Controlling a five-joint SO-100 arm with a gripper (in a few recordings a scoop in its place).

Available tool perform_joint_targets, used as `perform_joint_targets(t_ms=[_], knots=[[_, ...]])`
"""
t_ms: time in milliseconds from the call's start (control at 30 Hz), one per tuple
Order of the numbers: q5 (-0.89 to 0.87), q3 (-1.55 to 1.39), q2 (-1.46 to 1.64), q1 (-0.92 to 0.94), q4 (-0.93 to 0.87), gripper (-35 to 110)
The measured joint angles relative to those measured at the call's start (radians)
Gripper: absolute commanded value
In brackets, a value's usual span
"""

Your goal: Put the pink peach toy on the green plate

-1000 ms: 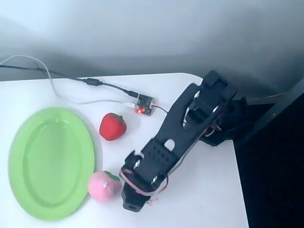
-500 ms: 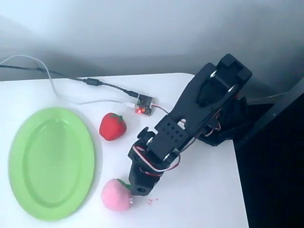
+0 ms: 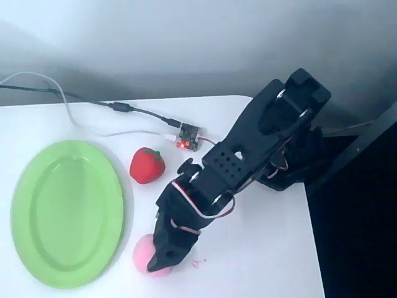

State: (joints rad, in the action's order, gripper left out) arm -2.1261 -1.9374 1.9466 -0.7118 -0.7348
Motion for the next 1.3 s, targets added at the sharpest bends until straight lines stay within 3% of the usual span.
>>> perform_joint_targets(t_ms=[667,733,800,1100,1300], knots=[[-0.081,0.201,-0.445,-0.048,0.011,44],[-0.081,0.245,-0.499,-0.034,0.011,33],[-0.081,0.282,-0.546,-0.023,0.011,1],[-0.083,0.273,-0.561,-0.031,-0.04,0],[0.011,0.229,-0.362,0.044,-0.189,0]])
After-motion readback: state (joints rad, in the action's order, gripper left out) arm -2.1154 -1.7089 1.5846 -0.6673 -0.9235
